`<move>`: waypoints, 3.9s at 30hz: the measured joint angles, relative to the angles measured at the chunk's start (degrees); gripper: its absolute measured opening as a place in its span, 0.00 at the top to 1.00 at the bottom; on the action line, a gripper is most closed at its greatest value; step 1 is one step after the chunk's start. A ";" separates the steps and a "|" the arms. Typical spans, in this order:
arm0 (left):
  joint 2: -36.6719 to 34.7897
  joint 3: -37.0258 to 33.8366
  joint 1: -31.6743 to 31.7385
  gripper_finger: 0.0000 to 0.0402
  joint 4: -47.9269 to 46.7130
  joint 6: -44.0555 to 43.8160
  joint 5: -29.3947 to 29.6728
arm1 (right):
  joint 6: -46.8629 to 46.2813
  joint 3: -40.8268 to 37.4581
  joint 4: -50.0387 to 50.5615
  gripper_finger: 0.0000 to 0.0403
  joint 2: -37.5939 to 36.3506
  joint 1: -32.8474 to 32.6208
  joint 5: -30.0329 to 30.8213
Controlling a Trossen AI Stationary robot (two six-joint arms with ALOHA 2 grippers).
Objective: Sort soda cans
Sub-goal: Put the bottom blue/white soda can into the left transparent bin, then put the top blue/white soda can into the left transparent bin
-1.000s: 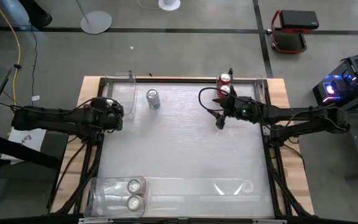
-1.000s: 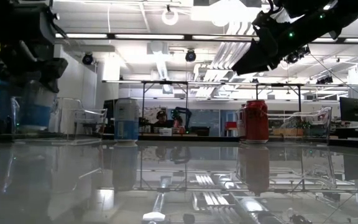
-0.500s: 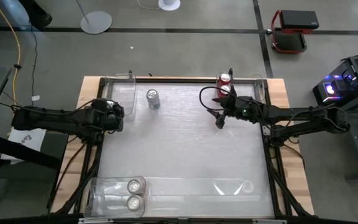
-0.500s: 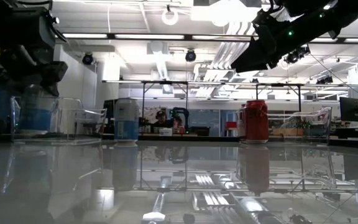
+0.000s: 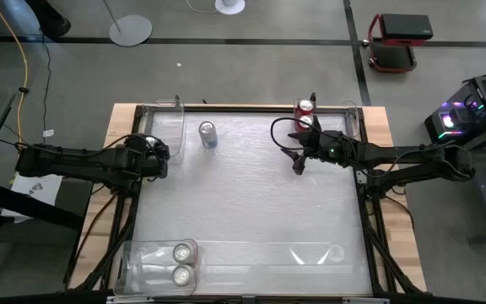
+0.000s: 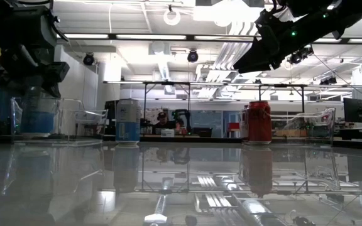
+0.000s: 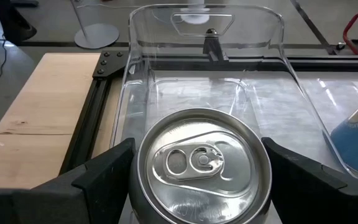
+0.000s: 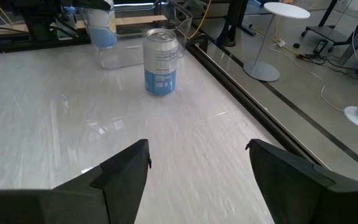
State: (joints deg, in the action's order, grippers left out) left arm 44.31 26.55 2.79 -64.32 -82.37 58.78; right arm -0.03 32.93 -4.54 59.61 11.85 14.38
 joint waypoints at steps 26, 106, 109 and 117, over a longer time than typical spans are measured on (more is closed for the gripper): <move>0.00 0.00 0.04 0.22 1.32 0.02 -5.25 | -0.11 0.00 0.02 0.33 0.00 0.01 0.02; 26.11 16.60 21.21 0.14 60.38 85.25 -43.46 | -3.22 0.00 1.30 0.33 0.02 0.01 -1.32; 30.01 18.89 23.46 0.14 59.98 87.38 -43.29 | -4.05 0.00 1.96 0.33 0.02 0.01 -1.32; 35.80 22.50 27.39 0.14 51.69 83.83 -44.70 | -4.07 0.00 2.68 0.33 0.02 0.01 -1.32</move>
State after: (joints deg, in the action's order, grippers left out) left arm 80.12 49.05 30.18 -12.63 1.47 14.08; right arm -4.10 32.93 -1.86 59.64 11.86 13.06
